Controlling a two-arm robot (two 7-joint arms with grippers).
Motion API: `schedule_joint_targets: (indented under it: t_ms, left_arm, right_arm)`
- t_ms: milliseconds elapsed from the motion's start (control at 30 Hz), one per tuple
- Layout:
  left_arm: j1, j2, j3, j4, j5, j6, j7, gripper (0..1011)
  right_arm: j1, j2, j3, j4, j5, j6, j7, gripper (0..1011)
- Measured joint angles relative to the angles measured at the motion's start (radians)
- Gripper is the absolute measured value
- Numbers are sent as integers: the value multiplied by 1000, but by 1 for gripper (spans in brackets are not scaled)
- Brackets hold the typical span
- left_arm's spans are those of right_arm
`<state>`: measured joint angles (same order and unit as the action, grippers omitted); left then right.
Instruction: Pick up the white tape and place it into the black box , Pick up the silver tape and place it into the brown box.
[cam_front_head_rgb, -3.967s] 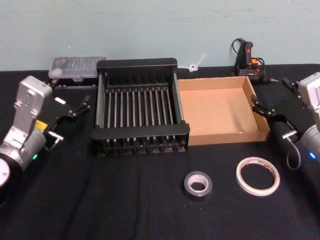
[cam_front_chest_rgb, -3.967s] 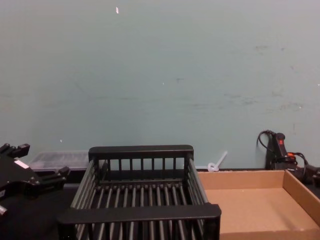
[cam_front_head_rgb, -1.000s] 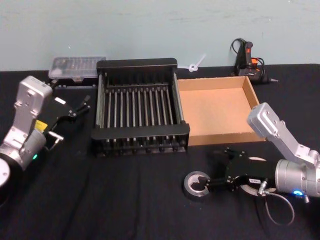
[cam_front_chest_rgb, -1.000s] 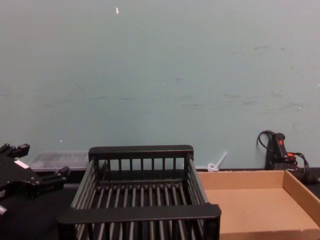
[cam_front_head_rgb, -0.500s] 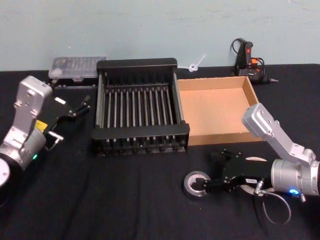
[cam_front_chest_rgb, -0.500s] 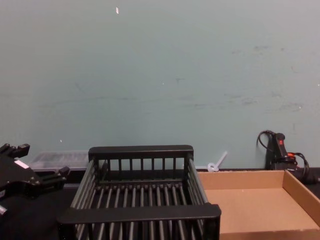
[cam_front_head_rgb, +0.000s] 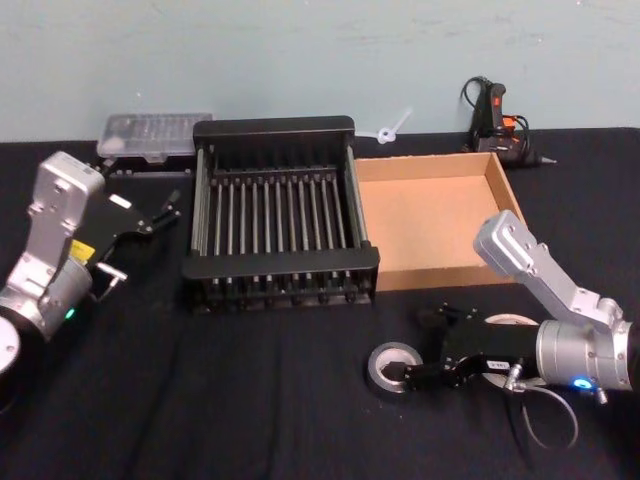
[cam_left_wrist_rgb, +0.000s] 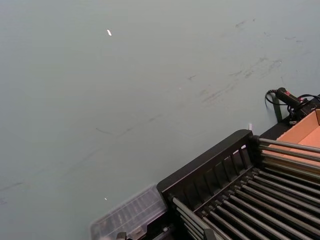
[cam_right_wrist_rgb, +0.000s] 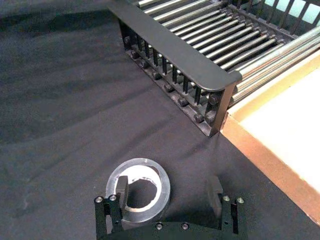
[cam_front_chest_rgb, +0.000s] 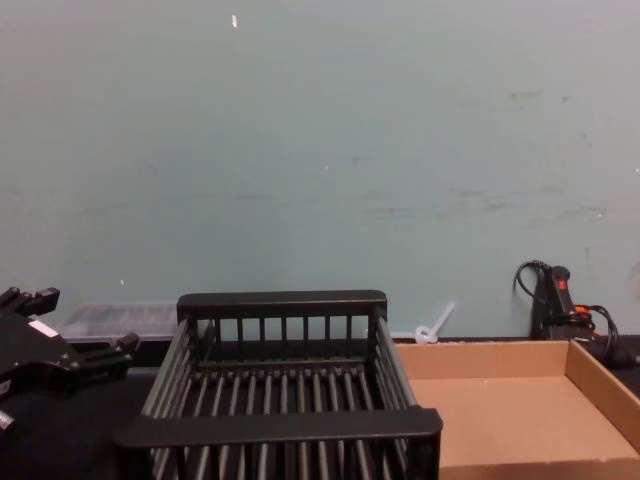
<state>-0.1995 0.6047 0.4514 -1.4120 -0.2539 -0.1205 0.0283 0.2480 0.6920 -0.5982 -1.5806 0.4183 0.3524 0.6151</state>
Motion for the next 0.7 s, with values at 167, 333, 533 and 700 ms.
schedule_joint_targets:
  t_ms: [167,333,533,700]
  left_arm:
    - [0,0,0,0,0,0,0,1001]
    - [0,0,0,0,0,0,0,1001]
    - [0,0,0,0,0,0,0,1001]
    - [0,0,0,0,0,0,0,1001]
  right_arm:
    - [6,-3,-7,4,-5,3,1,1002]
    - [11,-7,-12,11,-11,4,0,1003]
    - [17,-13,-17,20,-20,6,-1,1002]
    - [19,-17,-20,25,-26,8,-2,1002]
